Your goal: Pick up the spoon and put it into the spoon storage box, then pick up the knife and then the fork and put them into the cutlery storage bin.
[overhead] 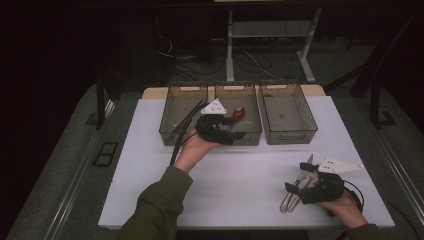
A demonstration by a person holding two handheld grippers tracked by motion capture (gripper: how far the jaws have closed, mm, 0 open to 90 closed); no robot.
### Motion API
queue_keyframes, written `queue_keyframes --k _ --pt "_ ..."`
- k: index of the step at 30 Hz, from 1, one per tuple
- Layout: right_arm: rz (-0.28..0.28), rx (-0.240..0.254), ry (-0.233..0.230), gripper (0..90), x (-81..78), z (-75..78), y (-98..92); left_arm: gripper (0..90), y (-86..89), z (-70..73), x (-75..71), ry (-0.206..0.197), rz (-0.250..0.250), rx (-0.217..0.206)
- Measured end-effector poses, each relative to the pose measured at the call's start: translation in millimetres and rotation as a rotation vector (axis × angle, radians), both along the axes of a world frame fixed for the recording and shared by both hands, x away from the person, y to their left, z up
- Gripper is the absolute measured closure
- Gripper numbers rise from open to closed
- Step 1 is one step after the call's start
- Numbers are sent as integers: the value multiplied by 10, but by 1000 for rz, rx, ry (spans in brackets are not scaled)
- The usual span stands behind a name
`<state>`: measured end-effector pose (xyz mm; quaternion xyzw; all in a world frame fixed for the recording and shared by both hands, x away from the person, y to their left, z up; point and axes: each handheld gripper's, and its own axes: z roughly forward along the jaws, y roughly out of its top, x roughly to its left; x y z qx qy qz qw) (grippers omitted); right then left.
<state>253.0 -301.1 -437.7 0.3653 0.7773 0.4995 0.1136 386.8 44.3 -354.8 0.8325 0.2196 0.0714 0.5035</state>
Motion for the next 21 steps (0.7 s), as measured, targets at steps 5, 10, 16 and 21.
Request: queue_keyframes --k 5,10,16,21 --pt "2 -3 0 19 0 2 7 321 112 -22 -80 -6 2 -2" --pt "0 -1 -1 19 1 1 10 309 213 -53 -162 -4 10 -13" --pt "3 -4 -8 19 11 -5 11 292 334 -119 -271 5 15 -27" --pt "-3 -5 0 19 2 -6 1 279 438 -205 -380 14 25 -27"
